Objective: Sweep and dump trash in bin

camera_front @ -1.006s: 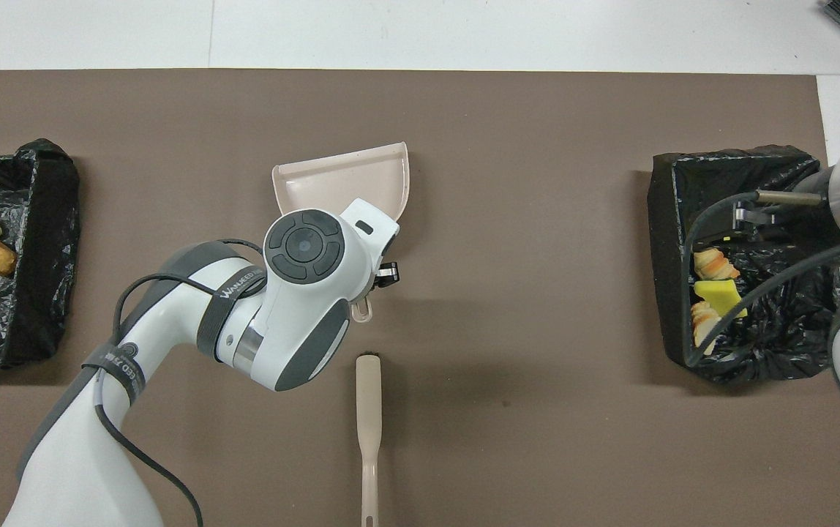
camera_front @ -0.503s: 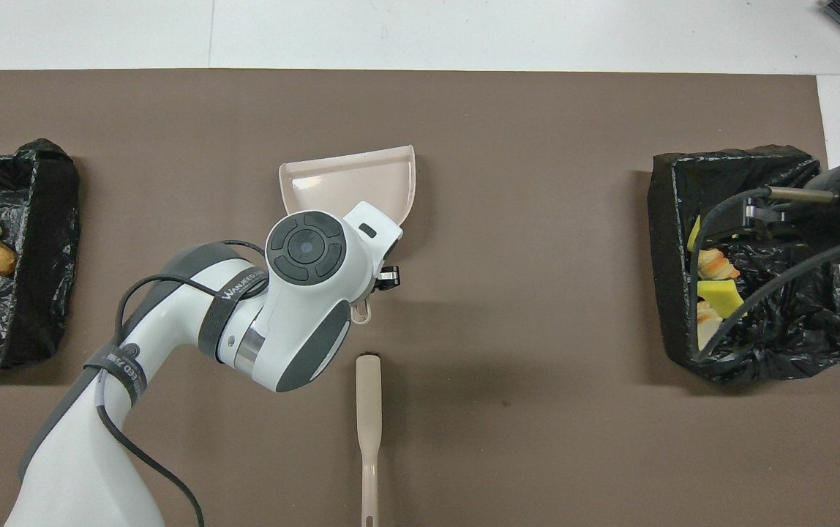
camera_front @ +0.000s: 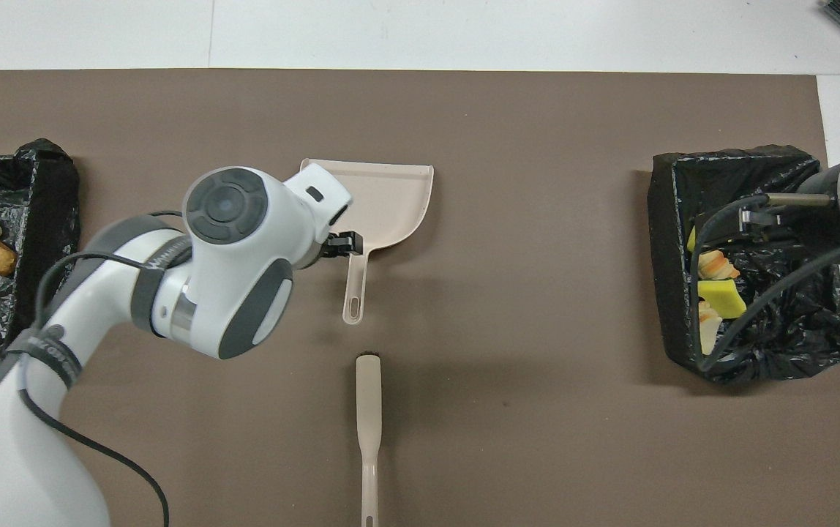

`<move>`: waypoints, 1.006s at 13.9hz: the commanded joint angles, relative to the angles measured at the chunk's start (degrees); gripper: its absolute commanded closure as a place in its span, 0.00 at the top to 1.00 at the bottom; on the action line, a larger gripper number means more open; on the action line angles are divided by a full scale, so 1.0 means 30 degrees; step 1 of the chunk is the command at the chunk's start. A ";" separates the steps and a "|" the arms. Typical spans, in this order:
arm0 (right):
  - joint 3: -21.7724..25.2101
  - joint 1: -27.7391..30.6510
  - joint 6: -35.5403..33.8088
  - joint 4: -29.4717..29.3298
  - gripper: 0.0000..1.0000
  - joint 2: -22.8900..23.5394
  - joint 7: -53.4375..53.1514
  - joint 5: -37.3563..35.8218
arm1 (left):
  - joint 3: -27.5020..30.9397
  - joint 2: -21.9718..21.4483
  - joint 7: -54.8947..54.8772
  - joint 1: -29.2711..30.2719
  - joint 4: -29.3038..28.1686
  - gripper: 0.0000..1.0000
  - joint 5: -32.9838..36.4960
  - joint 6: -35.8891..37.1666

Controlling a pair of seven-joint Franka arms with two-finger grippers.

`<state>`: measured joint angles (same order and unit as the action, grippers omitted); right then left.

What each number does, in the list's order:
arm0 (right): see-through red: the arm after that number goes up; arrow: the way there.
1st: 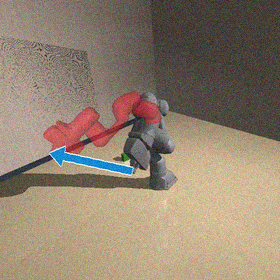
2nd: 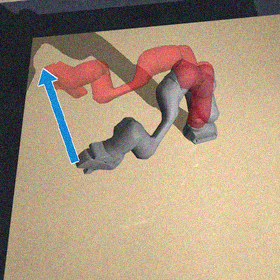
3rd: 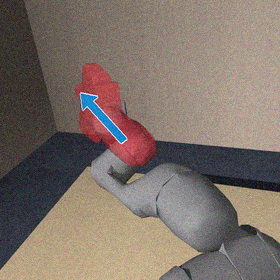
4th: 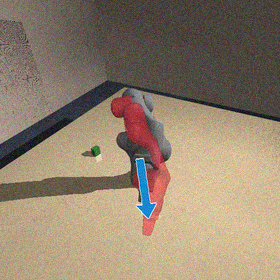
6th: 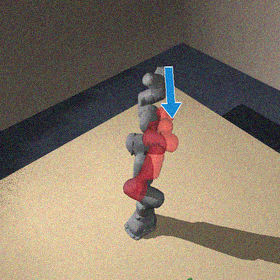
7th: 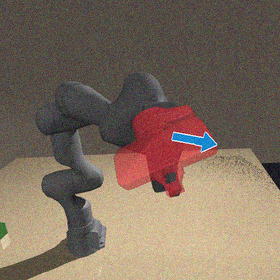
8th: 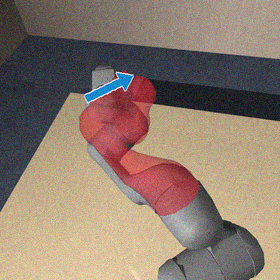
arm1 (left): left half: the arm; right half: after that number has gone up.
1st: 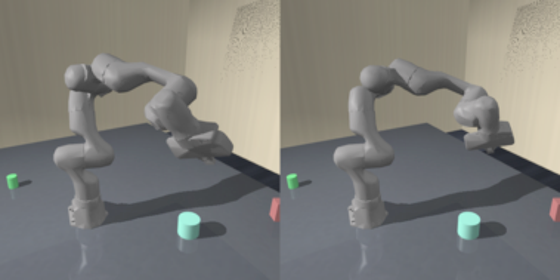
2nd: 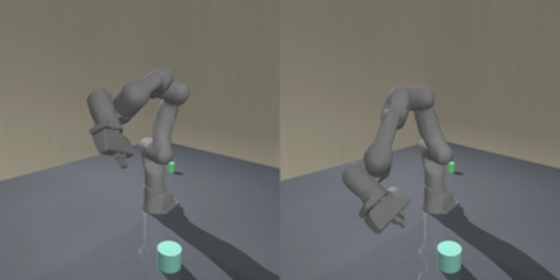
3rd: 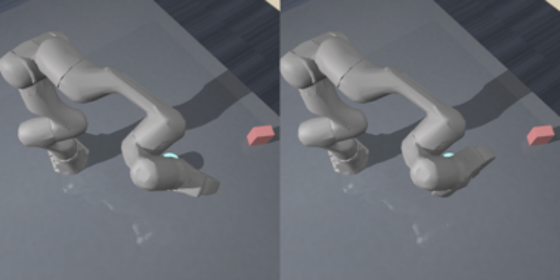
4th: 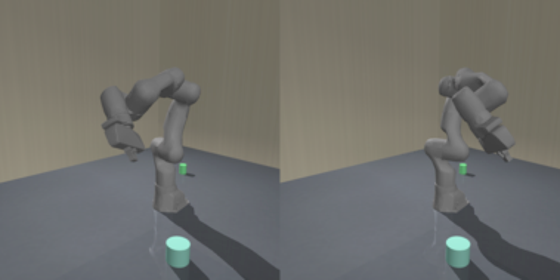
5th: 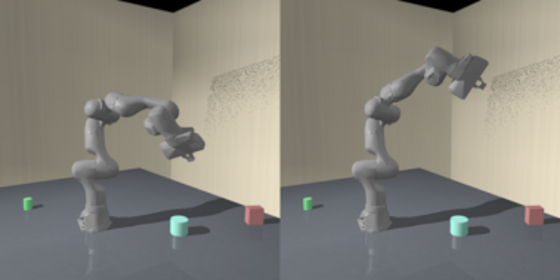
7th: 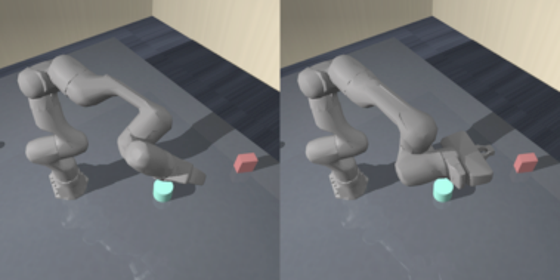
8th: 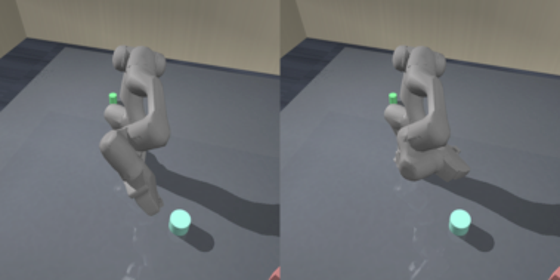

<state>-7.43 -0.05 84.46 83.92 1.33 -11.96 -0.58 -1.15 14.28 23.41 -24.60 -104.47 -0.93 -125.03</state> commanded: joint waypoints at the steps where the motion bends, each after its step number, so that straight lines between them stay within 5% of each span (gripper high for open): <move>1: 0.0134 0.0164 -0.0146 -0.0053 1.00 -0.0005 0.0910 0.0544 | -0.0114 -0.0452 -0.2608 0.2042 0.1157 1.00 0.0078 0.1215; 8: 0.0134 0.0135 -0.0029 -0.0024 1.00 -0.0005 0.0677 0.0426 | -0.0084 -0.3378 -0.9202 0.6262 0.2508 1.00 0.0106 0.7187; 14: 0.0134 0.0076 -0.0029 -0.0053 1.00 -0.0035 0.0705 0.0310 | 0.0179 -0.5669 -1.1202 0.7203 0.2625 1.00 0.0136 1.0357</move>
<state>-7.18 -0.05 84.46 83.92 1.33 -11.02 -0.28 -0.49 -1.78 -8.20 -4.59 -96.20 -0.88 -95.72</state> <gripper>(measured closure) 0.000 0.000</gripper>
